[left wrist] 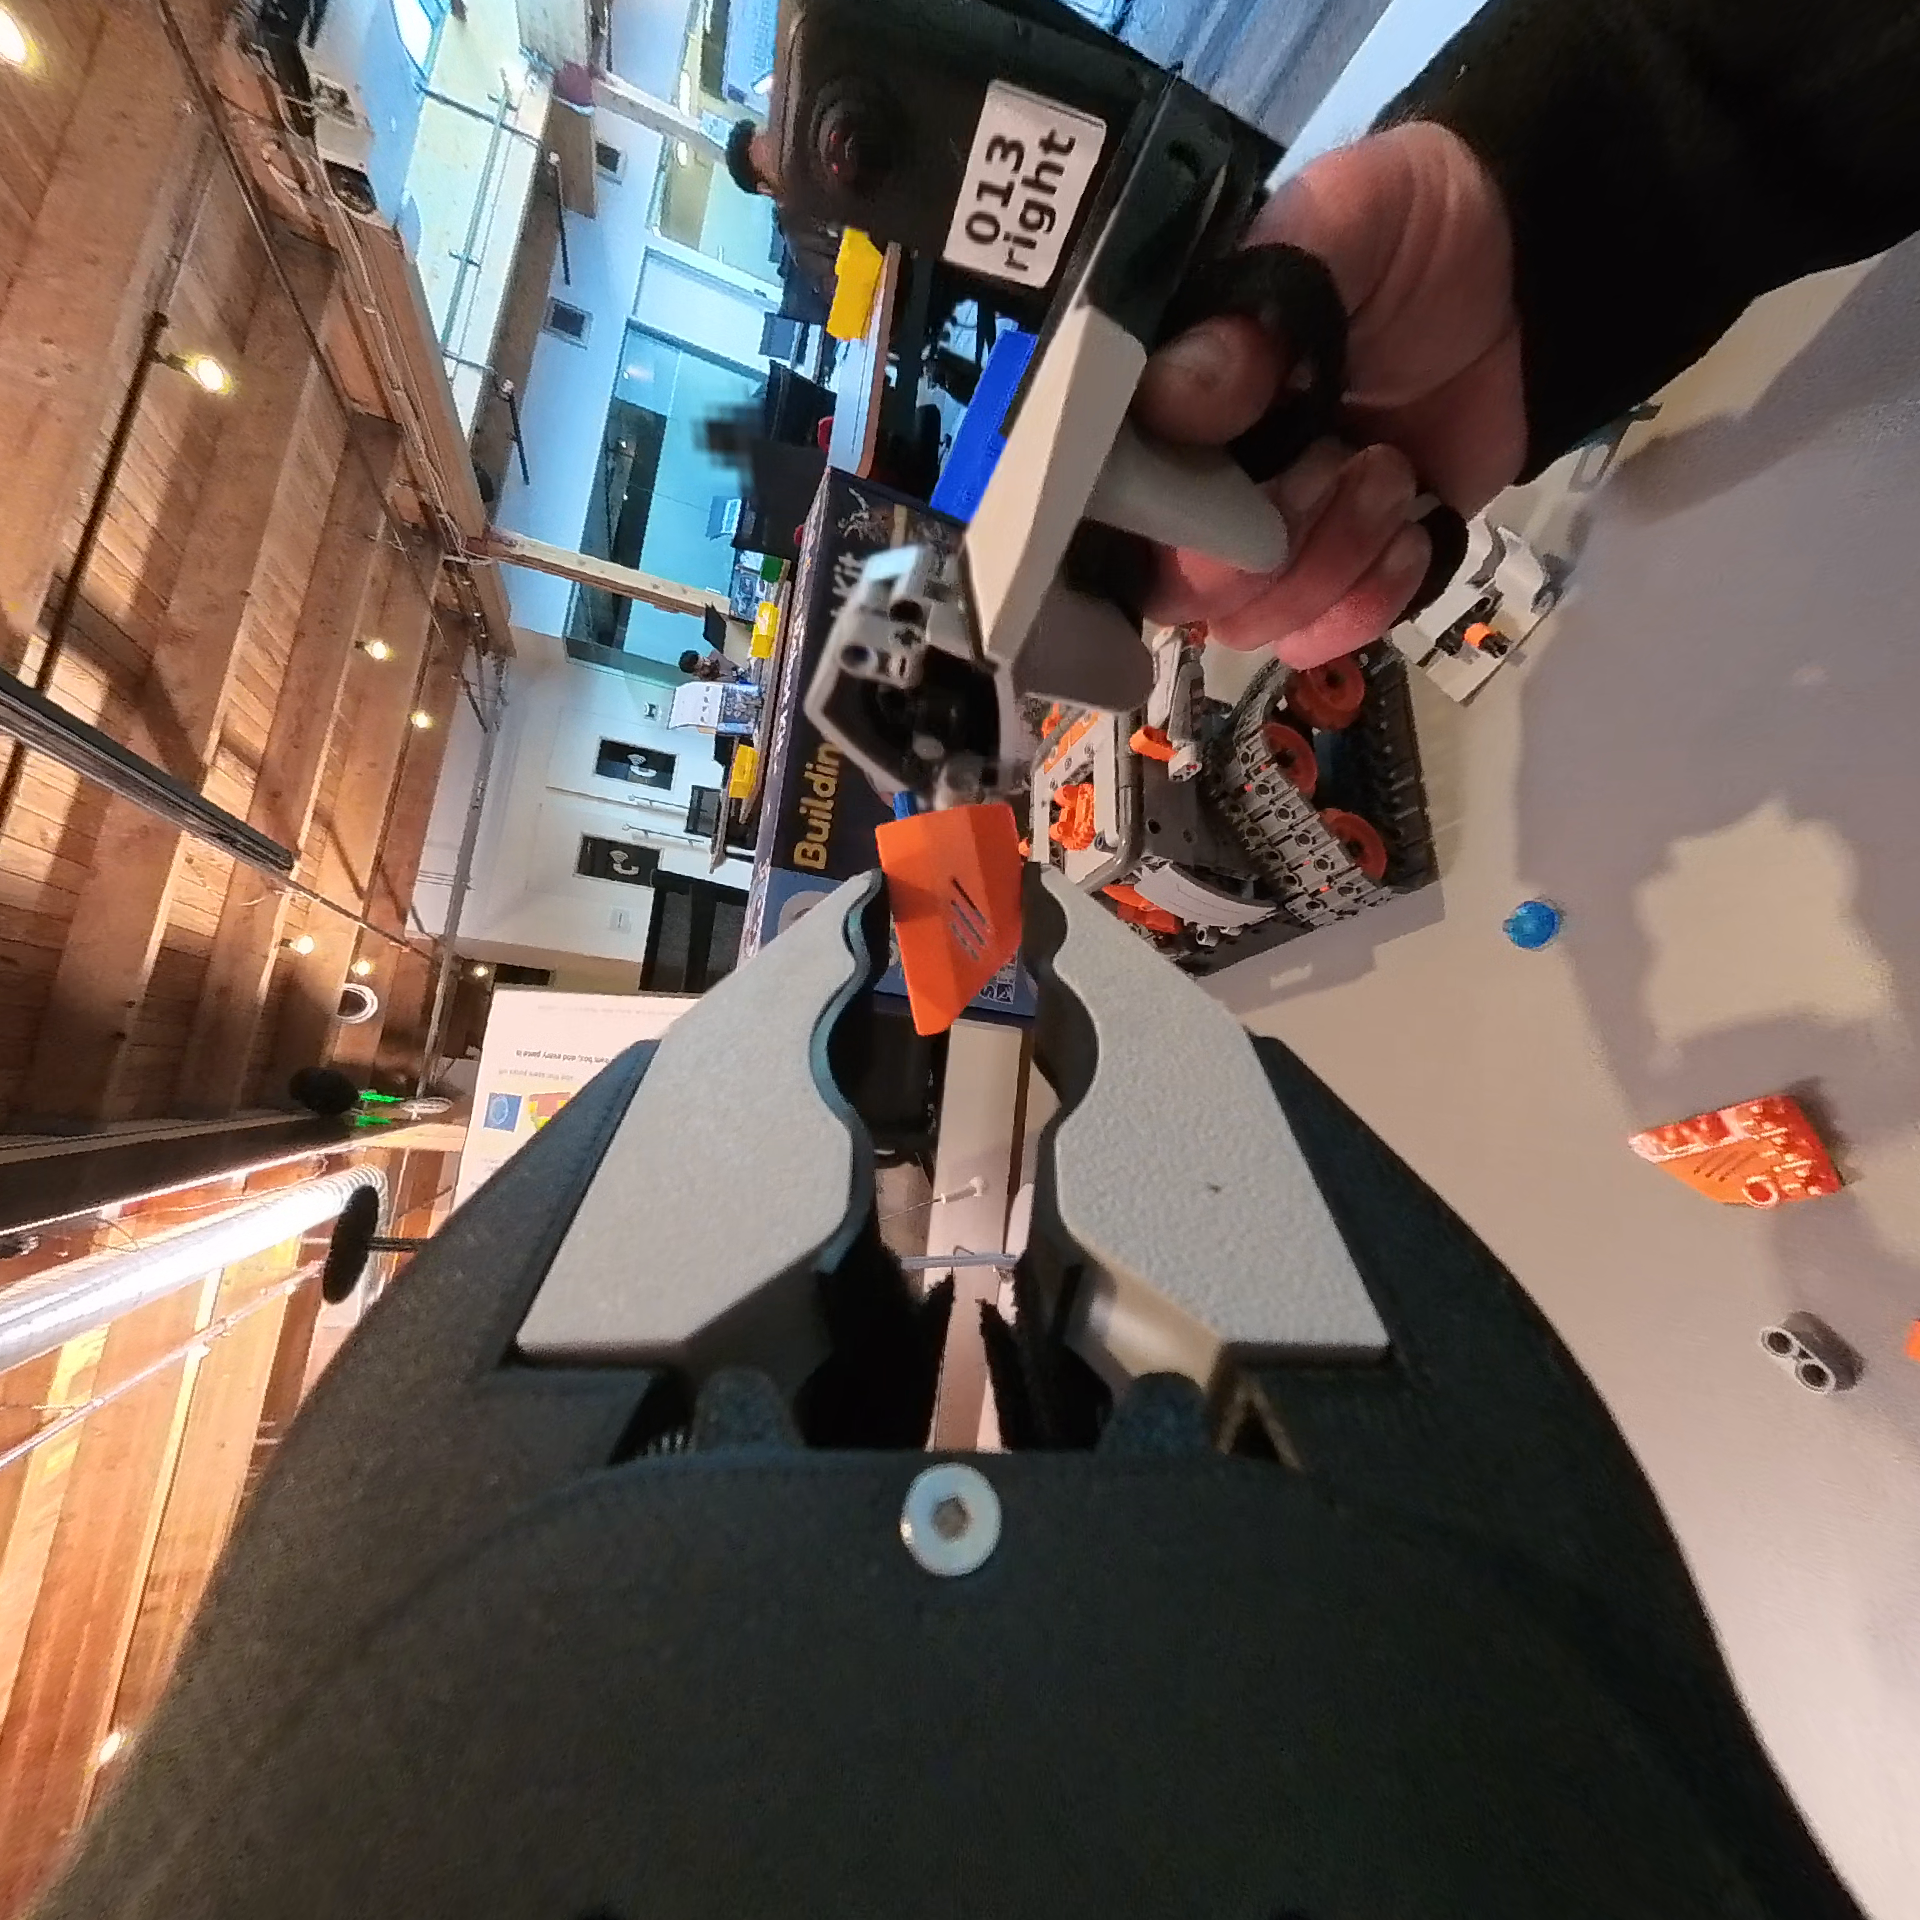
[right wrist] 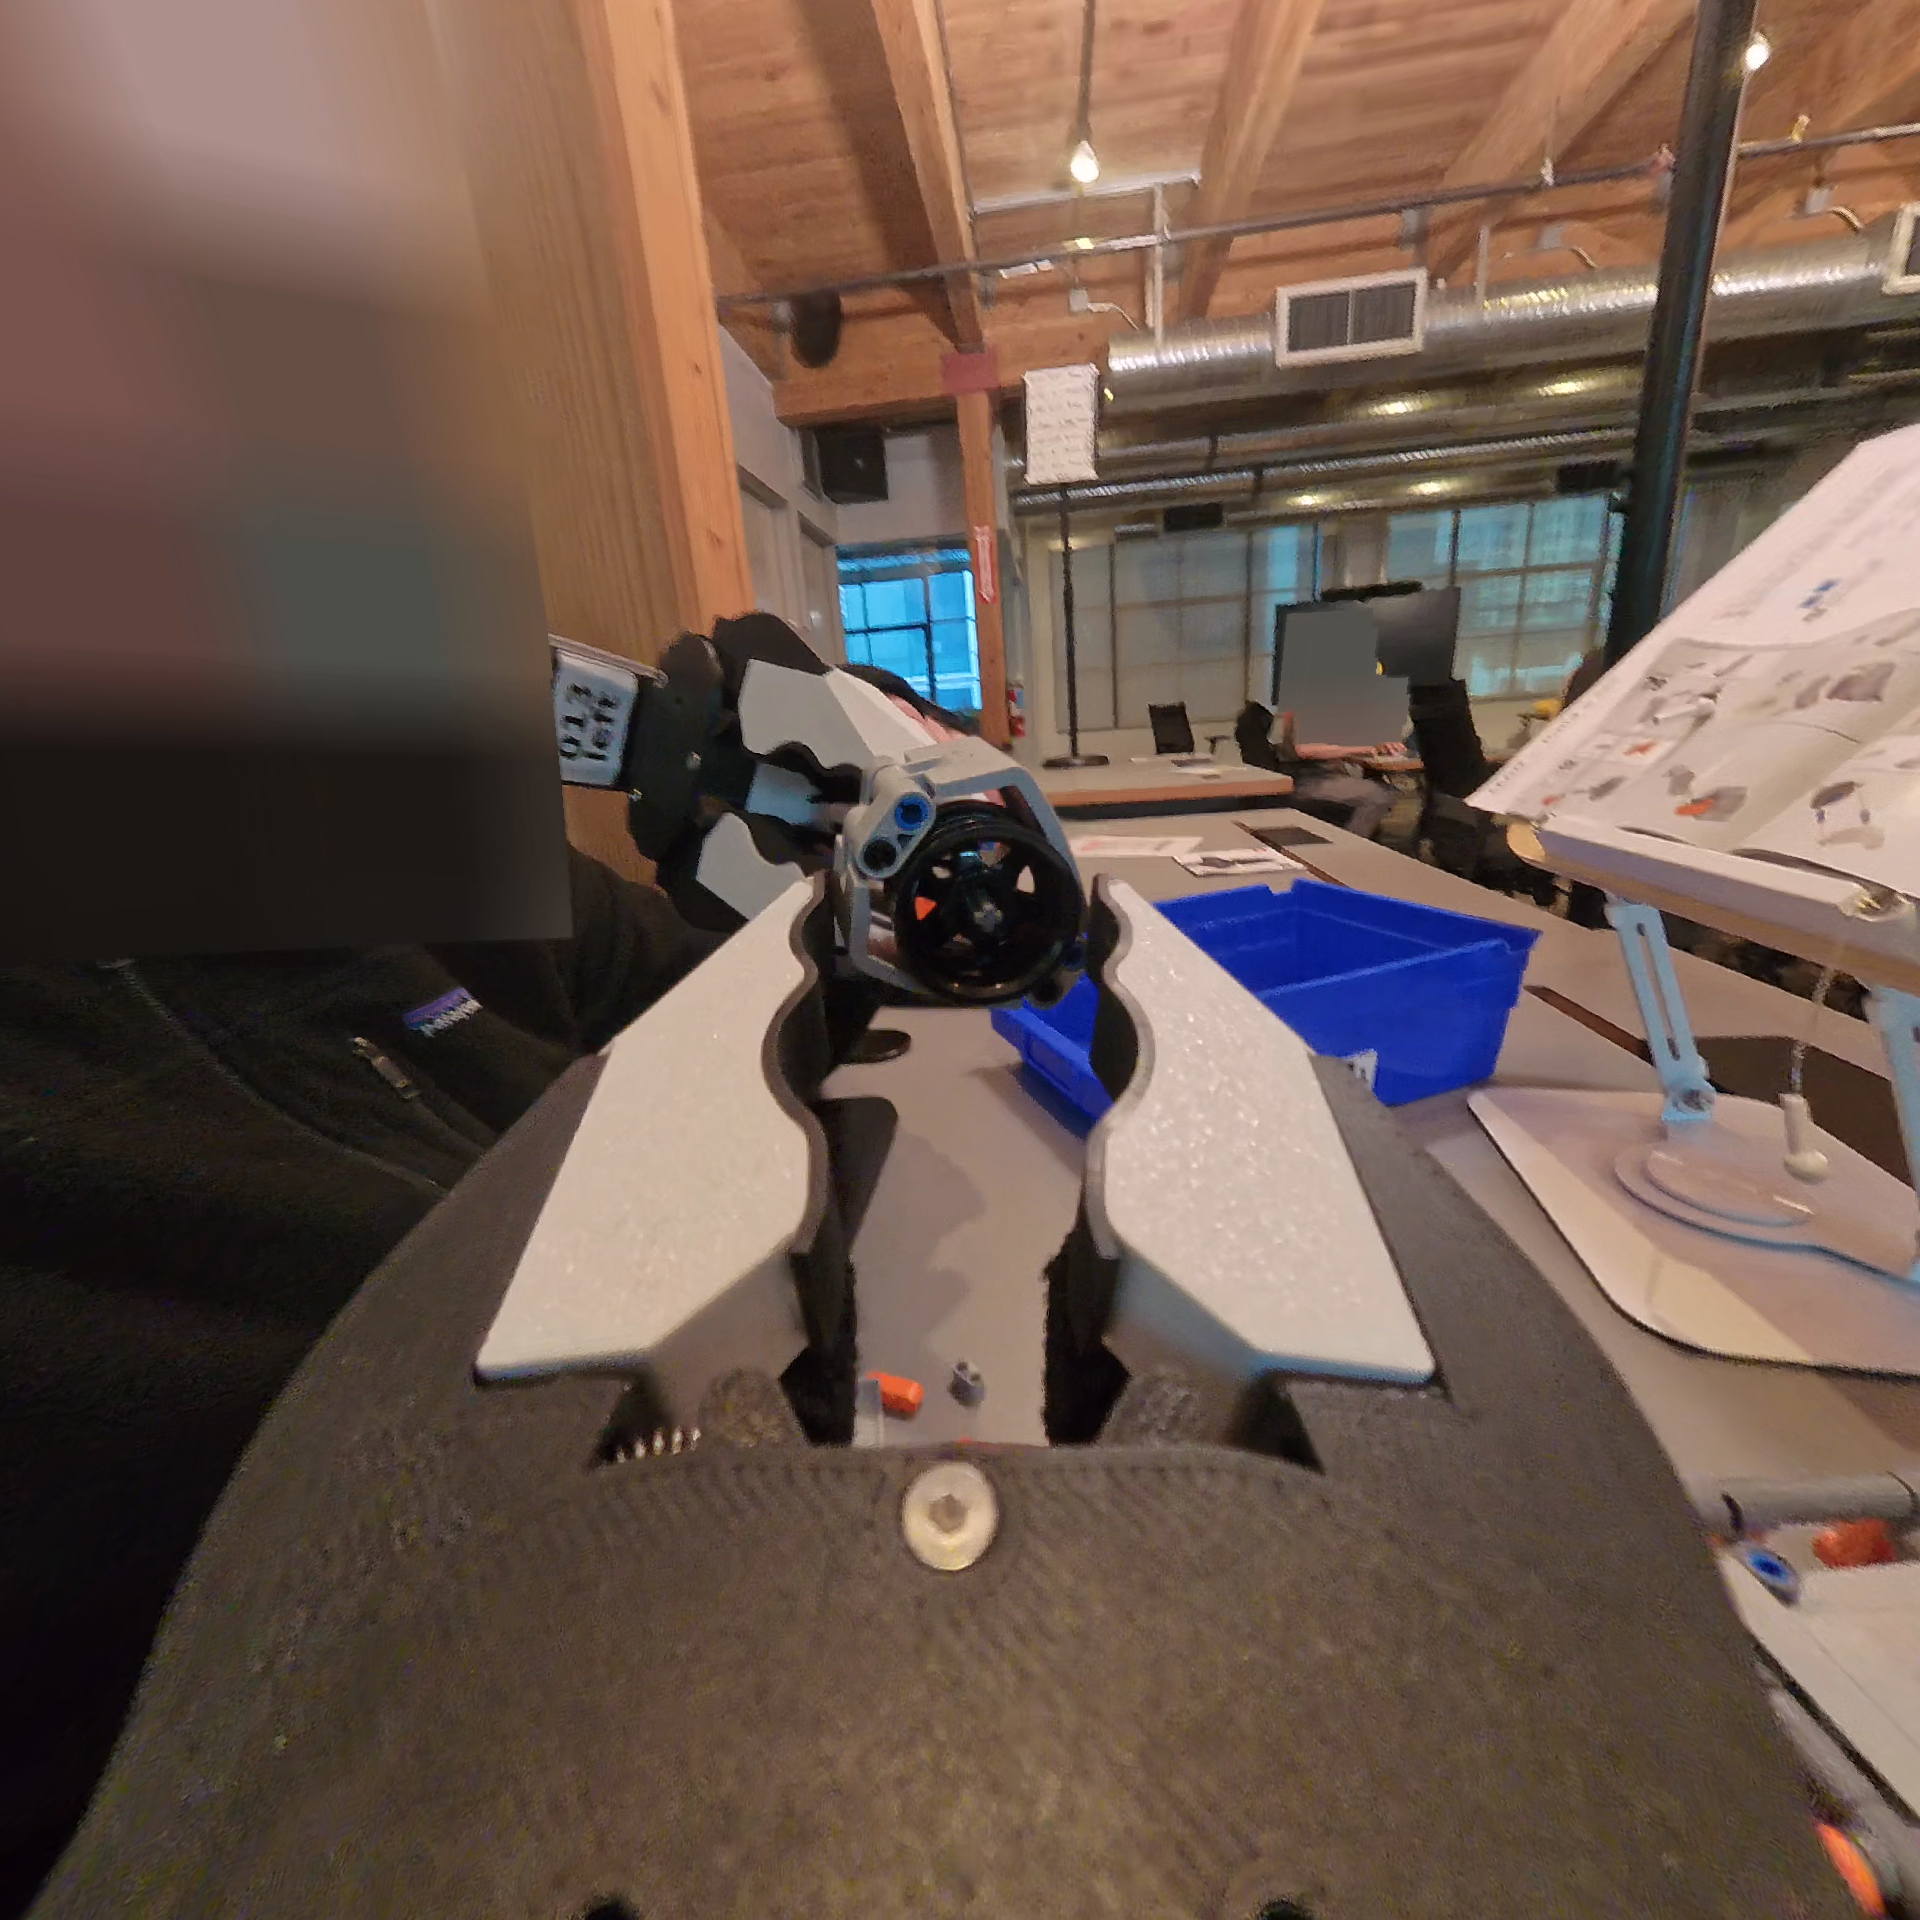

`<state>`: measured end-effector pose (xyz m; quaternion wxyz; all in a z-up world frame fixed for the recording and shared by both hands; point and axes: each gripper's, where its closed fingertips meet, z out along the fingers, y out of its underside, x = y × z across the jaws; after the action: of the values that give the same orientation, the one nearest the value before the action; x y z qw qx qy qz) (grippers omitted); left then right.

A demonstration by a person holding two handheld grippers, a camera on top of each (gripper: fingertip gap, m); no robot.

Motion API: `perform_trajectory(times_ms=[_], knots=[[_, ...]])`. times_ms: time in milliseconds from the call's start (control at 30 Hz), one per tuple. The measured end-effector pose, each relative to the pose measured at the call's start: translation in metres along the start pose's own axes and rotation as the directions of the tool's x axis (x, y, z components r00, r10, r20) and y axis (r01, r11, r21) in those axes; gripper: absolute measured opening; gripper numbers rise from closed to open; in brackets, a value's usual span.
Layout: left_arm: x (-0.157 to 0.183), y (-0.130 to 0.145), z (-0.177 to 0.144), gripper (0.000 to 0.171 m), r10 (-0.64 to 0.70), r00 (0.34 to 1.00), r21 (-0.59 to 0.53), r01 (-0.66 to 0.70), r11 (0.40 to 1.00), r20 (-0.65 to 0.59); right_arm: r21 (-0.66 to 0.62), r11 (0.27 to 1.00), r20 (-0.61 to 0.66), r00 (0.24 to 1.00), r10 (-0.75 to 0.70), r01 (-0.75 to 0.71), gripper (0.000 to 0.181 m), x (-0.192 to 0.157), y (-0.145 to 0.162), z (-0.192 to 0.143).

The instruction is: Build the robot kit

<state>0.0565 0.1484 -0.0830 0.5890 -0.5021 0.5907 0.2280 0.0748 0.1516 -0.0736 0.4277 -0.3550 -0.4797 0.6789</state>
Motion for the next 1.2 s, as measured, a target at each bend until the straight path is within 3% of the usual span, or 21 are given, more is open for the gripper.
perform_trajectory(times_ms=[133, 367, 767, 1200], knots=[[-0.001, -0.007, -0.006, 0.023, -0.008, 1.0, 0.045, 0.007, 0.999, 0.01, 0.166, 0.985, 0.159, 0.987, 0.025, -0.051, 0.045, -0.025, -0.029, -0.008], [-0.012, -0.028, -0.009, 0.022, 0.0, 1.0, 0.115, -0.003, 0.993, 0.025, 0.237, 0.97, 0.24, 0.971, -0.004, -0.054, 0.045, -0.042, -0.047, -0.019], [-0.012, -0.042, -0.005, 0.022, -0.004, 1.0, 0.171, 0.0, 0.985, 0.021, 0.19, 0.979, 0.2, 0.979, 0.031, -0.07, 0.045, -0.028, -0.035, -0.016], [-0.008, -0.034, -0.001, 0.022, 0.012, 1.0, 0.134, -0.013, 0.991, 0.005, 0.022, 0.999, 0.059, 0.998, -0.026, 0.025, 0.045, -0.015, -0.011, -0.004]])
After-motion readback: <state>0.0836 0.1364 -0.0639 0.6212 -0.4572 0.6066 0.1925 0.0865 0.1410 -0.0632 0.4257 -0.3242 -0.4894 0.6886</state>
